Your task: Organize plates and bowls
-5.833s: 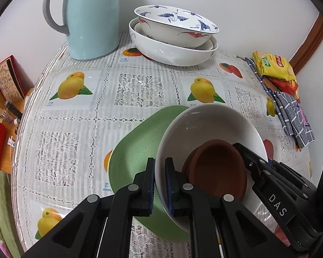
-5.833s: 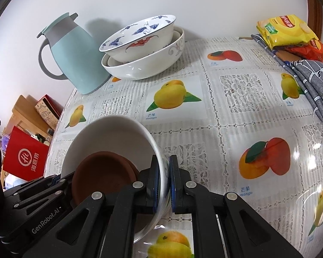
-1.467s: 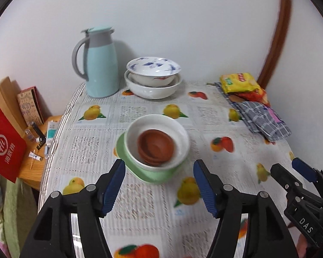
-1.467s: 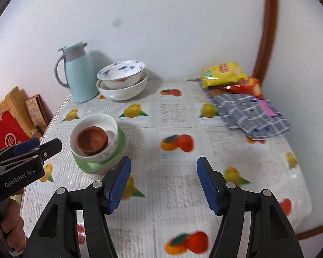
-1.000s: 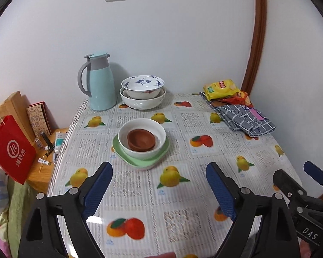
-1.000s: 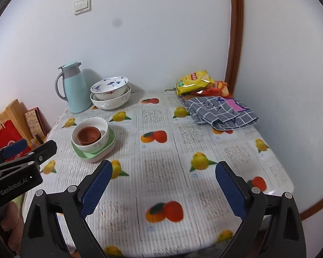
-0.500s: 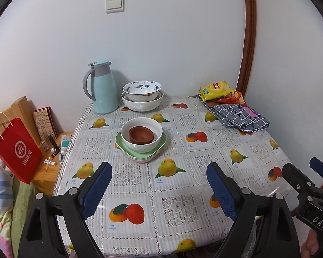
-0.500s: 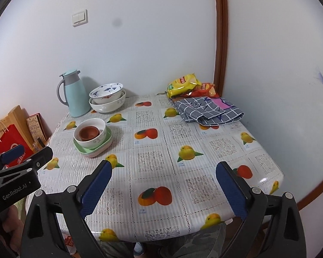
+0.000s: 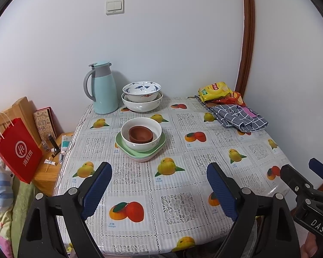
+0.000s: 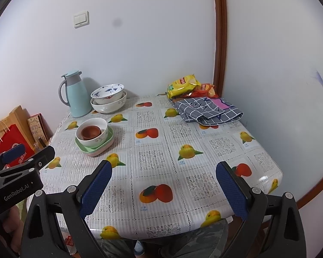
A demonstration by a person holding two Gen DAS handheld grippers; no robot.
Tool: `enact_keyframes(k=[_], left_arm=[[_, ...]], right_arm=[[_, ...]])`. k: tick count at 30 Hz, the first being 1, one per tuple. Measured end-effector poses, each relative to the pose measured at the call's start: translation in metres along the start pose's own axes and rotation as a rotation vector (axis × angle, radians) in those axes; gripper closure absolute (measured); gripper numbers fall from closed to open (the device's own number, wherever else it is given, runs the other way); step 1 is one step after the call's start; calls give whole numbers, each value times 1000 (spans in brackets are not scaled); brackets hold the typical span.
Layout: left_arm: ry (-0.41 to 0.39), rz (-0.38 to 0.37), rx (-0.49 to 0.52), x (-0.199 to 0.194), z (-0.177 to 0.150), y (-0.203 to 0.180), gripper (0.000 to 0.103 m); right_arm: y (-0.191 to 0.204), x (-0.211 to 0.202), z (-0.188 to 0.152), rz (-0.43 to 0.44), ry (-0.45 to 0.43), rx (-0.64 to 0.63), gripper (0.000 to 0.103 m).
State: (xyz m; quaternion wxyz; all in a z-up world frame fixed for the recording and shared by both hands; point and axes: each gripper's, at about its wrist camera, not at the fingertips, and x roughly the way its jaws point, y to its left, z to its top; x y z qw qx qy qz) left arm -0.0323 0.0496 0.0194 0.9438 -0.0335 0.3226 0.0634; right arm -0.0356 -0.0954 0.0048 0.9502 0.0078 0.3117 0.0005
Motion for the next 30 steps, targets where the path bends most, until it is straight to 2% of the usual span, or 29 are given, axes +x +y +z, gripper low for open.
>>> enact_keyframes(k=[30], left_arm=[[3,-1,-1,0,-2,2,13]], right_arm=[[1,0,-3,8,-1,5,7]])
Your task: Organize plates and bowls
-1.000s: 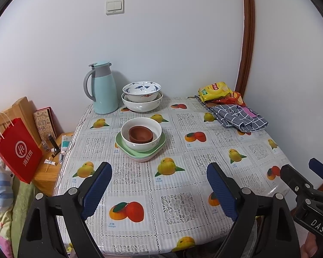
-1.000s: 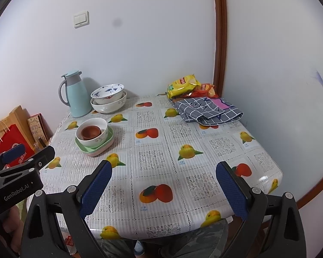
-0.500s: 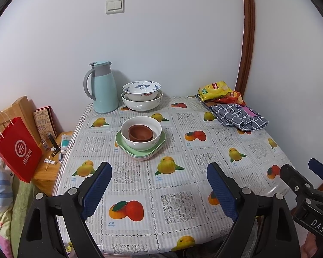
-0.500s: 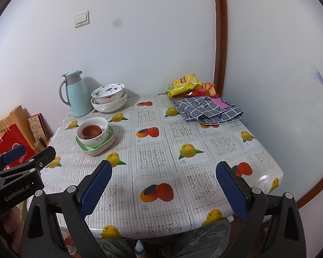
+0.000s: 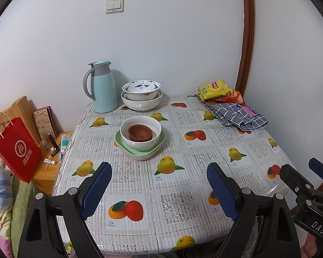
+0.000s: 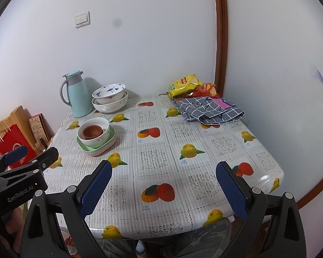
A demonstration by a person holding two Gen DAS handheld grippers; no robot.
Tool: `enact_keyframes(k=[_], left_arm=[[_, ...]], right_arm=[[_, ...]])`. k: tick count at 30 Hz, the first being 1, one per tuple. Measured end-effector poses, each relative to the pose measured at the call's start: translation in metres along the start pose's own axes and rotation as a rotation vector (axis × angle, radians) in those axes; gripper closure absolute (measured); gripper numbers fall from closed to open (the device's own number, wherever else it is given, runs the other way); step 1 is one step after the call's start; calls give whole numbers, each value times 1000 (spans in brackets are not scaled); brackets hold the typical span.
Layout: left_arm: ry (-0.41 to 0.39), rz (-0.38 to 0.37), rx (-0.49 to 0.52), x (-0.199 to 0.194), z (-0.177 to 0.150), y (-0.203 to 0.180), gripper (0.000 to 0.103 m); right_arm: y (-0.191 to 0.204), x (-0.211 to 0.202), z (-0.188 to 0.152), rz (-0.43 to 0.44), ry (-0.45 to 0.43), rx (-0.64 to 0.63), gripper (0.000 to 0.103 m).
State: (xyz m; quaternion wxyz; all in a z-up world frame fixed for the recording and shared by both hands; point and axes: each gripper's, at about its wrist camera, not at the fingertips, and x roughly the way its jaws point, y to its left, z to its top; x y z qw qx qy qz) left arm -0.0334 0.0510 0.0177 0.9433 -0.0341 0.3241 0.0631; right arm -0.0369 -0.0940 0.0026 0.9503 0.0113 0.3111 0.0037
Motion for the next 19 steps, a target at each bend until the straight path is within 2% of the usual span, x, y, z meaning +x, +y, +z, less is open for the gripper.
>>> enact_keyframes(k=[19], left_arm=[[-23,23,18,2,3,-2,12]], right_arm=[[0,3,-1,-4,-3,-7,7]])
